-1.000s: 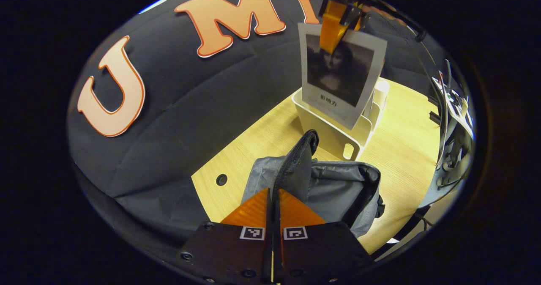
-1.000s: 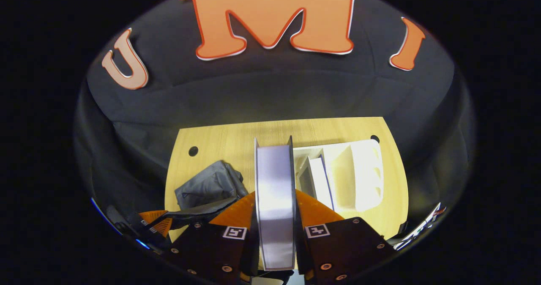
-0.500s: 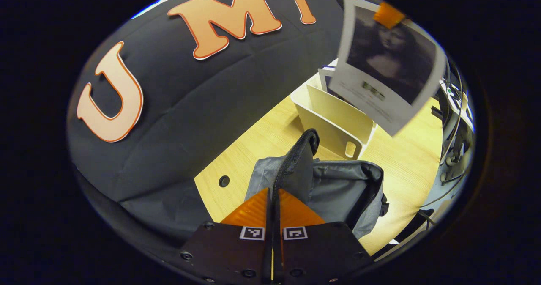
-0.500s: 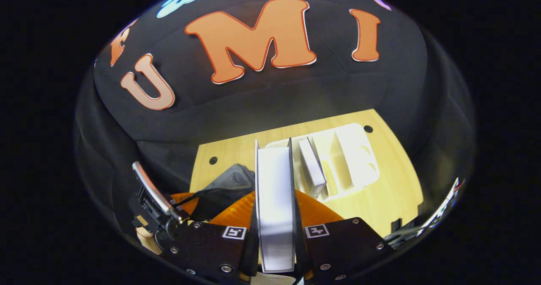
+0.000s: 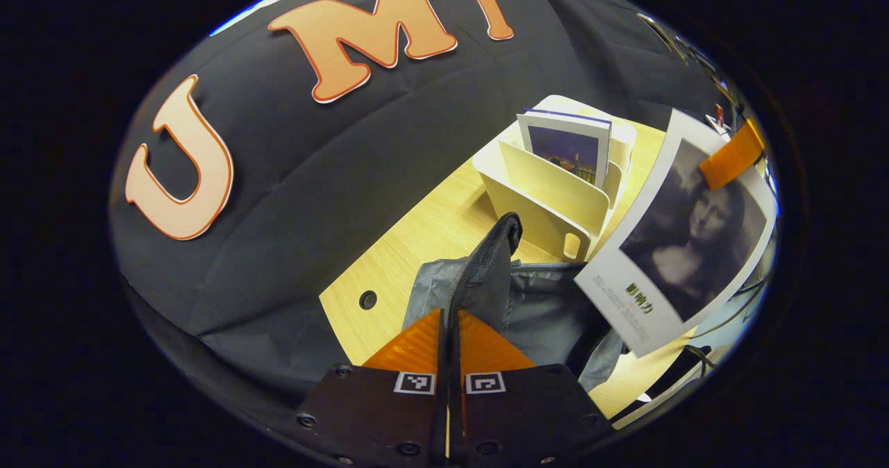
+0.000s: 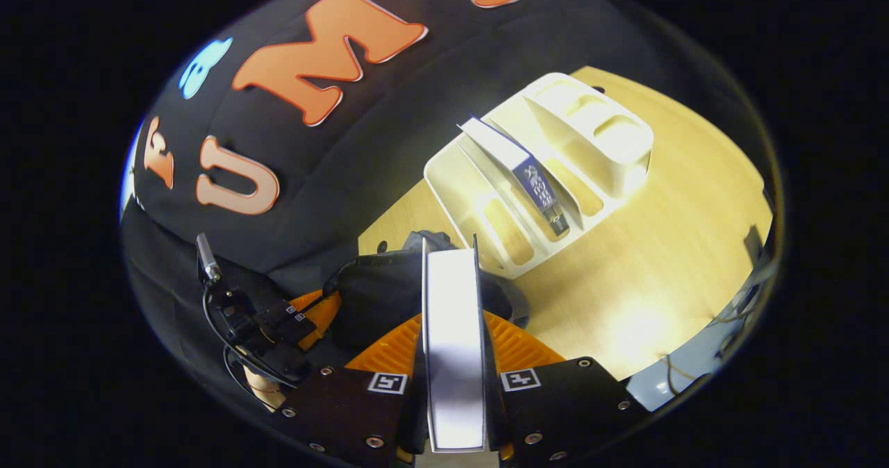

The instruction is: Open the schoolbag, grab two books from the bookshelf and put them into the schoolbag.

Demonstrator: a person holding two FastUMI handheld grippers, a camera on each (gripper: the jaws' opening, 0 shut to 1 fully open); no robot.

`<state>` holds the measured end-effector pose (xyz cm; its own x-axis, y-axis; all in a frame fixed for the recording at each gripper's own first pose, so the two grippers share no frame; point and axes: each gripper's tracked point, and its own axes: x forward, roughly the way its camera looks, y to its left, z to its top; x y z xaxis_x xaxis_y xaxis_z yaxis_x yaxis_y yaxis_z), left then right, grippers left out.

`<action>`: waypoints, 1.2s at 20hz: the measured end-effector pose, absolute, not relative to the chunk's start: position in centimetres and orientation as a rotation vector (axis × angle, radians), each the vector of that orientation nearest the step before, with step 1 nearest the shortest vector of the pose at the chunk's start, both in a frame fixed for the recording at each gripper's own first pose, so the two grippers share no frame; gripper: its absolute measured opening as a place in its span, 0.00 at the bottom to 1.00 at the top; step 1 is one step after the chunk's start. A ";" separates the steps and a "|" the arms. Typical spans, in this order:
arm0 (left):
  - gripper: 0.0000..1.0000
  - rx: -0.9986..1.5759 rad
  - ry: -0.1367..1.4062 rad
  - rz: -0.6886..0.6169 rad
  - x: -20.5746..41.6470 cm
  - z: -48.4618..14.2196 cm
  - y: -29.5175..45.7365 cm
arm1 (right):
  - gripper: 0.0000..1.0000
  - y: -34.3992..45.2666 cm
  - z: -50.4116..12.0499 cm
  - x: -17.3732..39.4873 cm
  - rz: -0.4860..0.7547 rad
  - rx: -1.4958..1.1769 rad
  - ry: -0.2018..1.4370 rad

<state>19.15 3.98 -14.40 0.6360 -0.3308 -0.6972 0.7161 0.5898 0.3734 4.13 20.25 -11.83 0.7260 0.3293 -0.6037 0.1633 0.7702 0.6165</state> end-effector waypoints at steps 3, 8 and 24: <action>0.02 0.689 0.618 -0.660 18.9 -14.1 3.6 | 0.34 21.4 -14.4 6.0 0.101 0.872 0.713; 0.02 0.707 0.611 -0.666 18.3 -13.5 3.1 | 0.34 25.1 -20.5 9.0 0.107 1.070 0.703; 0.02 0.739 0.616 -0.688 17.5 -13.1 2.2 | 0.35 33.0 -26.3 16.9 0.075 1.231 0.550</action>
